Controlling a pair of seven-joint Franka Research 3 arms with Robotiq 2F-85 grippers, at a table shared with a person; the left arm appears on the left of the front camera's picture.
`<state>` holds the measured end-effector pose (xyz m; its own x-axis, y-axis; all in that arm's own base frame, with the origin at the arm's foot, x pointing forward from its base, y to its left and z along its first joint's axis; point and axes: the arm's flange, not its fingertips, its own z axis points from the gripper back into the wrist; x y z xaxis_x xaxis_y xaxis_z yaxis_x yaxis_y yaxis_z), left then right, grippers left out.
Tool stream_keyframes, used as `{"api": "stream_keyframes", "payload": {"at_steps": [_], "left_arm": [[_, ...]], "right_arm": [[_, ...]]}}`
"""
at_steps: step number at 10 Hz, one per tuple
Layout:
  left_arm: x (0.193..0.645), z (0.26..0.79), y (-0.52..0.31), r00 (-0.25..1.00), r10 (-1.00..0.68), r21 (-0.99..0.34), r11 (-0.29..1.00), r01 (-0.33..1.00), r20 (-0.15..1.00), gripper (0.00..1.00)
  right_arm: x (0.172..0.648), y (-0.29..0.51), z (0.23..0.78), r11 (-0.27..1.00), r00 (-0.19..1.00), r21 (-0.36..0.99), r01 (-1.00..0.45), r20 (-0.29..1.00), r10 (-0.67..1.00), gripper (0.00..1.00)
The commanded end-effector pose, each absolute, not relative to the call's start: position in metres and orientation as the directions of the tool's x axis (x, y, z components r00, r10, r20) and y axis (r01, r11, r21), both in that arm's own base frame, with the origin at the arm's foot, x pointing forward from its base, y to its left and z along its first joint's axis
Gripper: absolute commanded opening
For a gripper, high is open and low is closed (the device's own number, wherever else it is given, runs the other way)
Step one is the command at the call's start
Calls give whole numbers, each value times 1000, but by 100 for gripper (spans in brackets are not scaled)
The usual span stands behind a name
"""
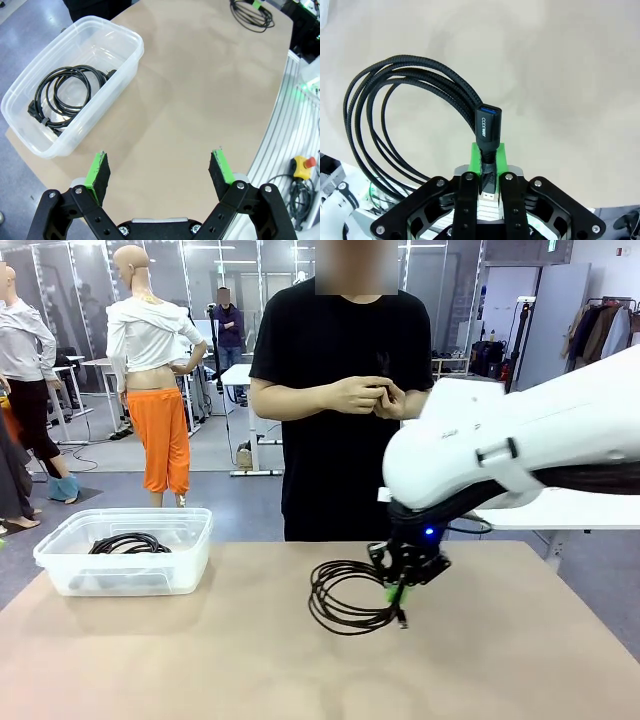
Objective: Organize and store the cables.
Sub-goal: Place the USB Extension Cable into the Organizing box.
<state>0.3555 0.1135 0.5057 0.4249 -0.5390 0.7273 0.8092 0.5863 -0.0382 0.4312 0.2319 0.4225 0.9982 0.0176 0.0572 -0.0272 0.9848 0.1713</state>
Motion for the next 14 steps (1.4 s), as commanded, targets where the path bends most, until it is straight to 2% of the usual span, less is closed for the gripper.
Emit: {"api": "stream_keyframes", "payload": {"at_steps": [1,4,7,8,11,14], "left_arm": [[356,505,114,414,-555,-19,582,813,722,100],[356,505,114,414,-555,-19,582,813,722,100],[356,505,114,414,-555,-19,582,813,722,100],[356,505,114,414,-555,-19,582,813,722,100],[356,505,114,414,-555,-19,582,813,722,100],[356,505,114,414,-555,-19,582,813,722,100]], "right_arm": [[446,274,404,984,997,176,-2,79,-12,13],[462,334,381,988,997,139,-74,45,69,13],[467,369,358,998,999,55,-36,-28,37,13],[465,377,355,997,999,66,-28,-41,30,13],[467,384,349,999,999,28,16,-35,-15,13],[466,374,352,999,998,9,38,-45,-38,76]]}}
